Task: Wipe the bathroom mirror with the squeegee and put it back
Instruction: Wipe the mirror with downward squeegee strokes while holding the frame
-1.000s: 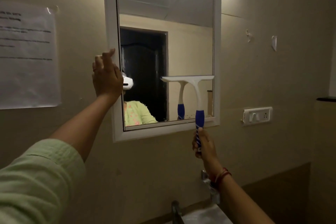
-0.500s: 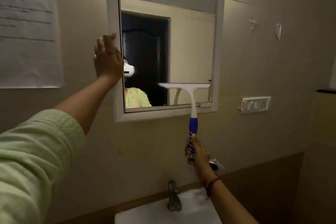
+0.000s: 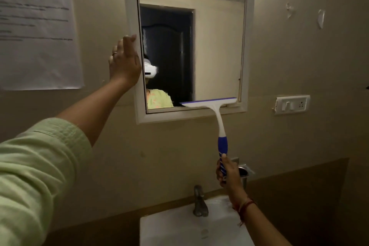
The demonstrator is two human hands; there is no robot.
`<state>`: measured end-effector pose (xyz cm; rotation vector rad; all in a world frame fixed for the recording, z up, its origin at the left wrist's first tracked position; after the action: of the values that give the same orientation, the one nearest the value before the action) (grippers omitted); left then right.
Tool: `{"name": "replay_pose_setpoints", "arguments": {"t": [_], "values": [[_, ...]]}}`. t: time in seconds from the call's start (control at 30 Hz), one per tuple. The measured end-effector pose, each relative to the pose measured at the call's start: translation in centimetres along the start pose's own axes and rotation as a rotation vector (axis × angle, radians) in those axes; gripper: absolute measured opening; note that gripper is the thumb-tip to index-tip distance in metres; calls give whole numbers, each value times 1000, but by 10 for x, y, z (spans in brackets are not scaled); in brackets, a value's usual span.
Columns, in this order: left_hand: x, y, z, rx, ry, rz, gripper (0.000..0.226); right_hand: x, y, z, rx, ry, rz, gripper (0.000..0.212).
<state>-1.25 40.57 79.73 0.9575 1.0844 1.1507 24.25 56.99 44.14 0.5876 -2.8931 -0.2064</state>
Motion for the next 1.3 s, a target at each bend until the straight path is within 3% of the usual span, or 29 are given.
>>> {"name": "replay_pose_setpoints", "arguments": {"t": [0.27, 0.53, 0.8, 1.17, 1.3], "values": [[-2, -9, 2, -36, -4, -56, 40, -3, -14, -7, -30, 34, 36, 29], [0, -24, 2, -41, -41, -95, 47, -2, -44, -24, -187, -54, 204, 28], [-5, -13, 3, -11, -47, 69, 32, 14, -35, -183, -491, -57, 270, 40], [13, -4, -1, 36, 7, 147, 50, 79, 7, -384, -916, -180, 236, 29], [12, -4, 0, 49, 6, 153, 48, 112, 12, -420, -1120, -319, 309, 46]]}}
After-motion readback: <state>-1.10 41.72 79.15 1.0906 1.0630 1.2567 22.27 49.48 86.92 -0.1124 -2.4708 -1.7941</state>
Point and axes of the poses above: each hand's wrist, its own y-axis towards the middle knuckle, its own x-axis out of the palm, z = x × y, the point moved 10 cm from there along y, towards the middle knuckle, and after that the axes turned 8 degrees about -y, right-handed, at the moved point
